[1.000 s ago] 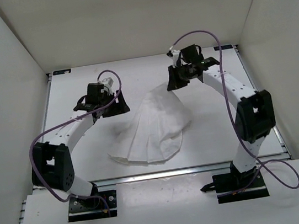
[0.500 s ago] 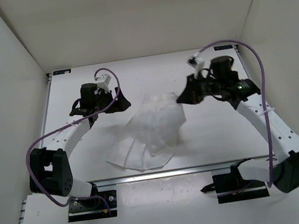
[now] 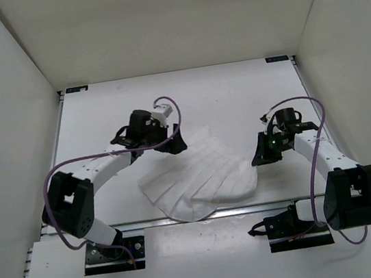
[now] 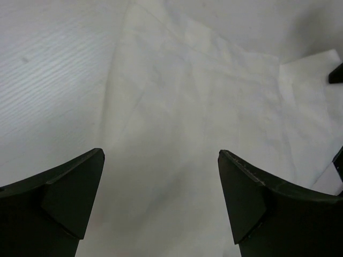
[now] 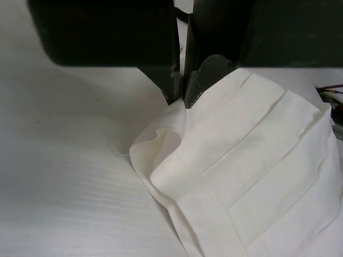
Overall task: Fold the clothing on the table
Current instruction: Flatten the skirt out
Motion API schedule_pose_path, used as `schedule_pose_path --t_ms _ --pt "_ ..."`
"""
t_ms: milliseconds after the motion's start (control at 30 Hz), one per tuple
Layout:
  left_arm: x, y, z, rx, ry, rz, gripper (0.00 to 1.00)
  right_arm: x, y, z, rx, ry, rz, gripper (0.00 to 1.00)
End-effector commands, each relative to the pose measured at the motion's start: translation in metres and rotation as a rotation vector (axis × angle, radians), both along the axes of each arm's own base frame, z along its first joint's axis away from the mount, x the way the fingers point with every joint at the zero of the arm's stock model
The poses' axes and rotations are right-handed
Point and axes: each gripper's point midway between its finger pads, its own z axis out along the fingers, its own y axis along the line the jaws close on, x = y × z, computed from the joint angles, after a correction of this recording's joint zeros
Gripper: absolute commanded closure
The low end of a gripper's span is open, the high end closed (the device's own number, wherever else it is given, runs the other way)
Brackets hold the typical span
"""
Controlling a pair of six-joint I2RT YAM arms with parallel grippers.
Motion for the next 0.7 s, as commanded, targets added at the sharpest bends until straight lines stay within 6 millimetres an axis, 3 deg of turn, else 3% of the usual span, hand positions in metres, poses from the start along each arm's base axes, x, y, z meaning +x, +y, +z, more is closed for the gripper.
schedule_pose_path --t_ms 0,67,233,400,500,667 --pt "0.0 -0.035 -0.003 0.052 -0.075 -0.123 0.01 0.012 0.001 -0.007 0.02 -0.024 -0.014 1.0" --pt "0.014 -0.051 -0.011 0.118 -0.094 -0.12 0.01 0.011 0.0 -0.013 0.001 -0.013 -0.016 0.99" --pt "0.057 -0.068 -0.026 0.194 -0.1 -0.028 0.01 0.006 -0.015 -0.02 -0.071 0.016 -0.021 1.0" --pt "0.097 -0.061 -0.045 0.258 -0.133 0.101 0.01 0.016 -0.017 -0.01 -0.009 -0.025 -0.04 1.0" --pt "0.104 -0.074 -0.054 0.198 -0.103 0.071 0.02 0.021 -0.013 -0.004 -0.005 -0.031 -0.03 1.0" --pt "0.096 -0.095 -0.073 0.088 0.022 -0.004 0.02 0.019 -0.009 -0.01 -0.006 0.012 -0.003 1.0"
